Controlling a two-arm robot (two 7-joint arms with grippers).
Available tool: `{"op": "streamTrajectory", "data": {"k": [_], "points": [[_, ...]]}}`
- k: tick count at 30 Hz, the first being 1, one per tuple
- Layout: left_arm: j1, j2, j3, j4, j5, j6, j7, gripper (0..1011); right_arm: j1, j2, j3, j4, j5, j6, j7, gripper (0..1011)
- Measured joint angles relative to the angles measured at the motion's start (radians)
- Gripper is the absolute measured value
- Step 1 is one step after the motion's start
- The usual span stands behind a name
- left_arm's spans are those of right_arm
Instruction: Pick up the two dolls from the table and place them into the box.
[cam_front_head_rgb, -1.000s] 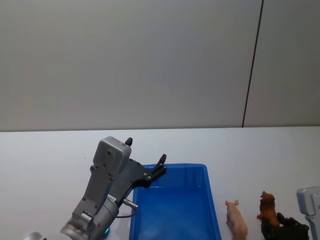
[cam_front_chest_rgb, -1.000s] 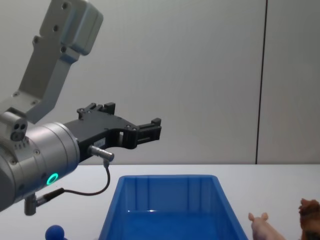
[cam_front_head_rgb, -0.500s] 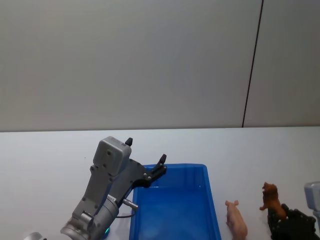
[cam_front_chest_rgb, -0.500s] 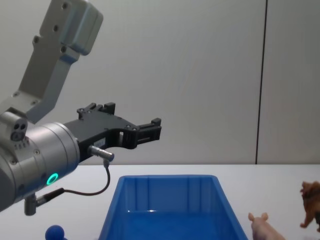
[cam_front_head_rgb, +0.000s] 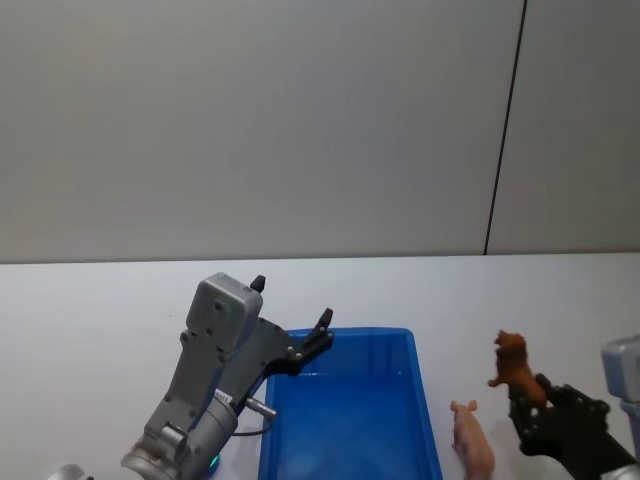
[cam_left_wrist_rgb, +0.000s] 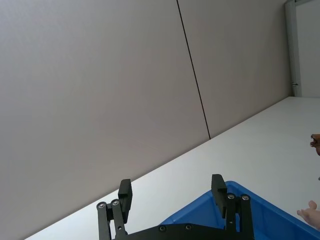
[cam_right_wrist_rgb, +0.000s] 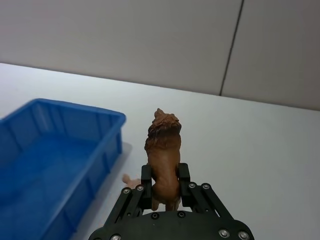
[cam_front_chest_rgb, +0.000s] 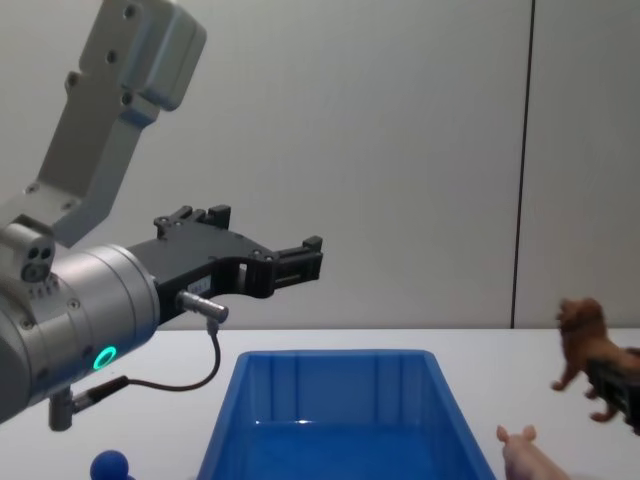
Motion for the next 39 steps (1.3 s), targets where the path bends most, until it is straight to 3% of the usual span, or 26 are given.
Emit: {"op": "streamTrajectory", "data": {"k": [13,25,30,39], "points": [[0.0,0.0,0.0,0.0,0.0,0.0,0.0,1001,0.047,-0.033,-0.031,-0.001,-0.016,-0.014,0.152,297],[0.0,0.0,0.0,0.0,0.0,0.0,0.0,1001,0.131,-0.099,-0.08,0.069,-0.06,-0.01,0.306,297],[0.0,0.0,0.0,0.0,0.0,0.0,0.0,1001,0.173,-0.13,-0.099,0.122,-0.089,-0.004,0.353,433],[0.0,0.0,0.0,0.0,0.0,0.0,0.0,1001,0.216,-0.163,-0.119,0.189,-0.125,-0.001,0.372,712]]}}
